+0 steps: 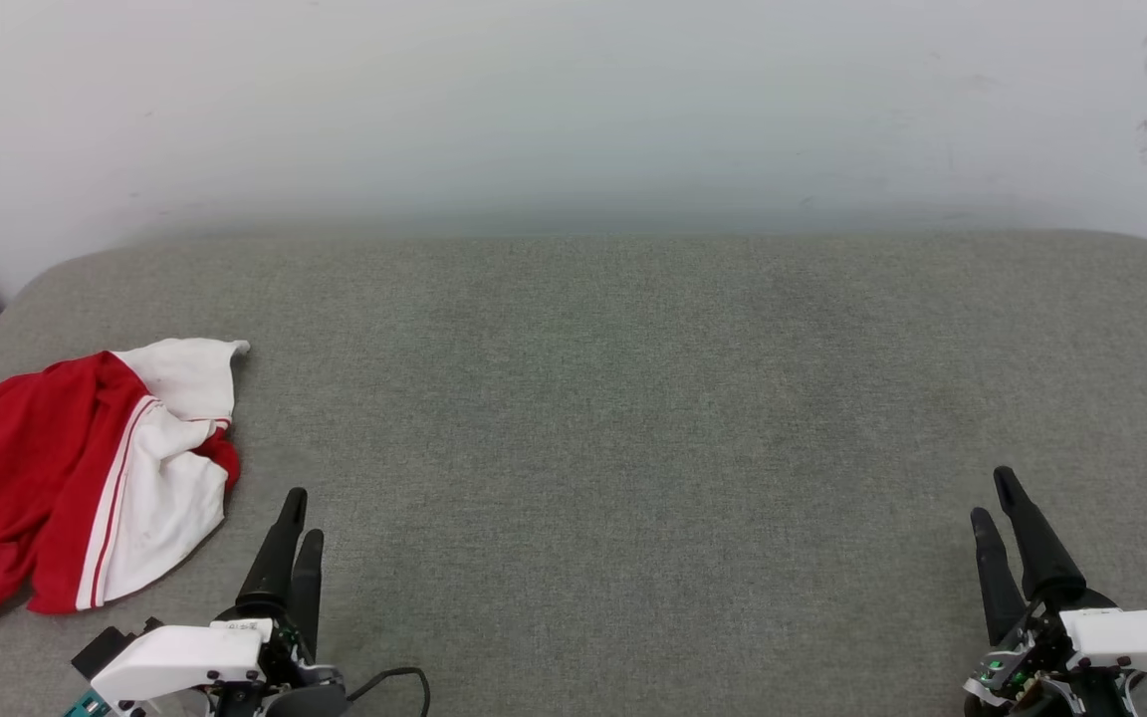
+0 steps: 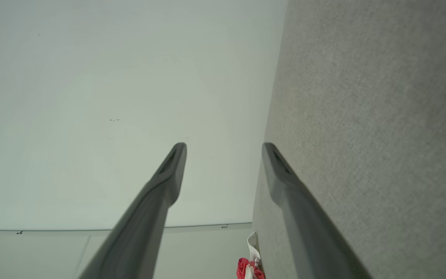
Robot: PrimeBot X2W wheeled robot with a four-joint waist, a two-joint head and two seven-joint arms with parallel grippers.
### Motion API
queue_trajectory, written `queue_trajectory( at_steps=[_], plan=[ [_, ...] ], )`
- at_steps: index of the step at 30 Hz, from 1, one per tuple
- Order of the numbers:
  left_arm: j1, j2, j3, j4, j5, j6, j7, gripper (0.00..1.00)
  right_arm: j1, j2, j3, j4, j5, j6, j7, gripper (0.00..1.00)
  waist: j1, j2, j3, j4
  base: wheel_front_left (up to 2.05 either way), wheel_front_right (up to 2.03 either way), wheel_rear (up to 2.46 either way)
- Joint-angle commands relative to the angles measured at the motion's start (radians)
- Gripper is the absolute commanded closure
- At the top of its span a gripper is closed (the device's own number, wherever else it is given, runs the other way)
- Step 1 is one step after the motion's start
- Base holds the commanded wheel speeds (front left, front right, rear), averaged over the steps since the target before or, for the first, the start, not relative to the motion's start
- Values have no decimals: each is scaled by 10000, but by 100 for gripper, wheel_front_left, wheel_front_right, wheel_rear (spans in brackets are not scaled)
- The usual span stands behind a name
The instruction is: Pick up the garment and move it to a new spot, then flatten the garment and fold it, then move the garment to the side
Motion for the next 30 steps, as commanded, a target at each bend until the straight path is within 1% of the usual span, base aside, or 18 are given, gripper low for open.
queue_trajectory(
  at_steps=[1,8,11,19,30],
  plan=[
    [-252,23,-219,-288,93,0,-181,0,-149,-9,121,-310,-138,0,-164,0,0,0,-1,-4,0,0,0],
    [-289,62,-596,-540,386,0,-483,0,-63,-13,309,-590,-356,0,-466,0,0,0,-12,-6,0,0,0],
    [-309,95,-739,-665,728,0,-623,0,-4,-58,362,-708,-628,0,-605,0,0,0,-20,-6,0,0,0],
    [-378,128,-1061,-716,2623,-1,-1009,0,51,-98,455,-1009,-2686,0,-992,0,0,0,-36,-6,0,0,0],
    [-466,85,-1252,-847,5376,-1,-1436,0,128,-62,609,-1405,-5763,0,-1420,0,0,0,-44,5,0,0,0]
  ],
)
